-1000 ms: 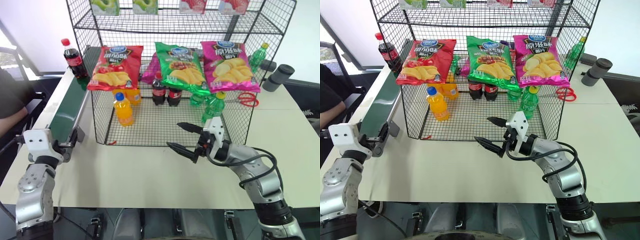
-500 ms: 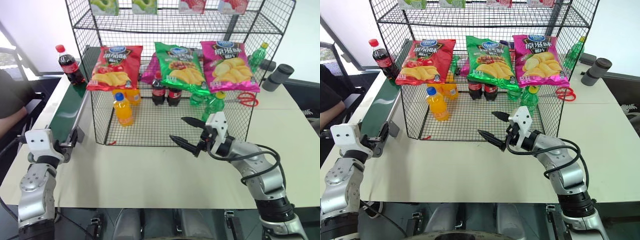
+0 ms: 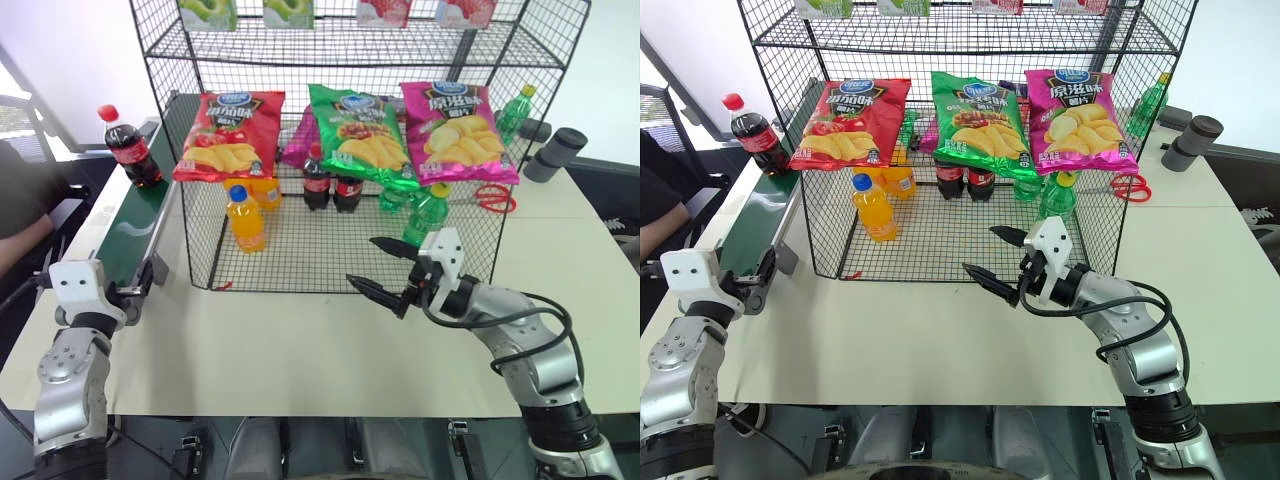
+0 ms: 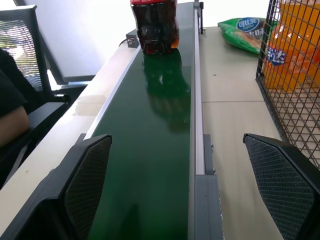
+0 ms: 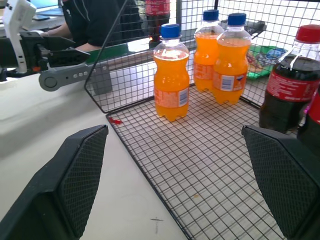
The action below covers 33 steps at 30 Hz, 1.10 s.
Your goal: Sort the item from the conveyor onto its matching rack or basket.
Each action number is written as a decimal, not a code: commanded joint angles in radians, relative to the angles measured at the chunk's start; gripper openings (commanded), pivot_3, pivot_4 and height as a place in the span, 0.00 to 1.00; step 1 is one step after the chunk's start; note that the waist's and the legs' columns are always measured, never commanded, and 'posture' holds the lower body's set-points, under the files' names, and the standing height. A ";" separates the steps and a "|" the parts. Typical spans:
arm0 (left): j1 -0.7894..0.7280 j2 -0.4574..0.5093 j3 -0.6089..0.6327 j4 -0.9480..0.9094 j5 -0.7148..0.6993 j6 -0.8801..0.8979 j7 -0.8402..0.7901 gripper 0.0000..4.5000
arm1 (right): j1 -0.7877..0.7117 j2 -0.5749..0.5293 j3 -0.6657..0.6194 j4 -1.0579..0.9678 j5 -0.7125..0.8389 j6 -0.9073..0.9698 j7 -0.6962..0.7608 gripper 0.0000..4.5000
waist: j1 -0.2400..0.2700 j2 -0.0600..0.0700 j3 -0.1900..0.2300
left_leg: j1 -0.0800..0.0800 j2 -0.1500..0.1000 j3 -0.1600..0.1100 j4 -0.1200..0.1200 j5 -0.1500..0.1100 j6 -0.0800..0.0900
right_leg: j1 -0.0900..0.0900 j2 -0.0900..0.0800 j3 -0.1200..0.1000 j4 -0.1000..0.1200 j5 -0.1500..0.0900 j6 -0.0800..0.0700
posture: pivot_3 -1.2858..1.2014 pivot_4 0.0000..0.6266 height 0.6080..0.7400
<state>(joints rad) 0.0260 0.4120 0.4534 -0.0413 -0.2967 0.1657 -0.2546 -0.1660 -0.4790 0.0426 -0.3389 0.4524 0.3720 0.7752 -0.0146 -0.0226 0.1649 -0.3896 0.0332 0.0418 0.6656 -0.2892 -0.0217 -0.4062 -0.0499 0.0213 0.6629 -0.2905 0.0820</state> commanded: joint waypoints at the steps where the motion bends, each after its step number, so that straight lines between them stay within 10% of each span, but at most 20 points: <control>1: -0.002 0.007 0.025 -0.039 -0.024 -0.007 -0.005 1.00 | -0.002 0.011 0.010 -0.011 -0.002 -0.028 0.009 0.99 | -0.001 0.000 0.000 | 0.000 0.000 0.000 0.000 0.000 0.000 | 0.000 0.000 0.000 0.000 0.000 0.000 | 0.52 0.24 0.95; 33: -0.064 0.042 0.063 -0.023 -0.054 -0.021 0.030 1.00 | -0.032 0.044 0.025 0.024 -0.026 -0.044 0.002 0.99 | 0.000 0.000 0.000 | 0.000 0.000 0.000 0.000 0.000 0.000 | 0.000 -0.001 0.000 0.000 0.000 0.000 | 0.52 0.24 0.95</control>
<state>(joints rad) -0.0242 0.4324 0.4793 -0.0394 -0.3448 0.1668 -0.2339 -0.1793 -0.4417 0.0702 -0.2795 0.4159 0.3291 0.7809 -0.0150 -0.0226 0.1650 -0.3899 0.0331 0.0417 0.6654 -0.2892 -0.0218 -0.4066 -0.0507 0.0213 0.6627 -0.2906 0.0818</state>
